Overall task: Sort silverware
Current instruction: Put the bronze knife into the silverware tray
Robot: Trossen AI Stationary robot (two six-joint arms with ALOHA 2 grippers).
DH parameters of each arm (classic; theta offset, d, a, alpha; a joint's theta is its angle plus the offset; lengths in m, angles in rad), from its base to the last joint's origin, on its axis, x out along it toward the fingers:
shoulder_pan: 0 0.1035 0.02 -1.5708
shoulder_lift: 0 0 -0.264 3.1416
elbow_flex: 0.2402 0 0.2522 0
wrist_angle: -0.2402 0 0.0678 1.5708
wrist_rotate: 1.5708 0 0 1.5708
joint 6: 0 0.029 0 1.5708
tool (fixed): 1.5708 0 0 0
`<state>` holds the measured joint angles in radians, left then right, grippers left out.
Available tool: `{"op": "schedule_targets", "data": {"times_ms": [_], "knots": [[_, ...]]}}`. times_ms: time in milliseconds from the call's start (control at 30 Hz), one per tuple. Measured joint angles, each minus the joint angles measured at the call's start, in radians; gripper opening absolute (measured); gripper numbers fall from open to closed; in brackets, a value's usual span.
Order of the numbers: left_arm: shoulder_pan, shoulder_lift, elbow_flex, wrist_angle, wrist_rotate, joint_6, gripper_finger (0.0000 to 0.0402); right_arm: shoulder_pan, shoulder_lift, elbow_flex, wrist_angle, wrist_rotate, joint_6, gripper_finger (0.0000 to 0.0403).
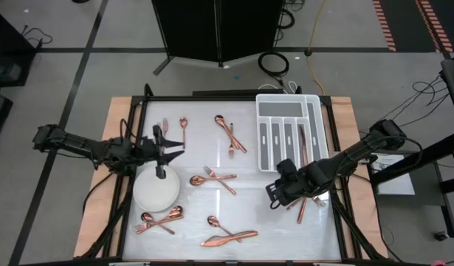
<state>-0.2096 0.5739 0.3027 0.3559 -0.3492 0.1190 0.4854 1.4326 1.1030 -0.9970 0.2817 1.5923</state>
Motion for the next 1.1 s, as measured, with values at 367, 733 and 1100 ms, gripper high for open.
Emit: {"op": "schedule_targets", "data": {"times_ms": [367,733,1100], "knots": [[0.000,0.000,0.000,0.126,0.000,0.099,0.0128,0.004,0.009,0.000,0.096,0.039,0.029,0.0093],[0.010,0.000,0.001,0.146,0.005,0.159,0.0128,0.087,0.134,0.000,0.091,-0.133,0.299,0.0093],[0.042,0.000,0.001,0.168,0.005,0.156,0.0128,0.118,0.237,0.000,-0.107,-0.314,0.387,0.0093]]}}
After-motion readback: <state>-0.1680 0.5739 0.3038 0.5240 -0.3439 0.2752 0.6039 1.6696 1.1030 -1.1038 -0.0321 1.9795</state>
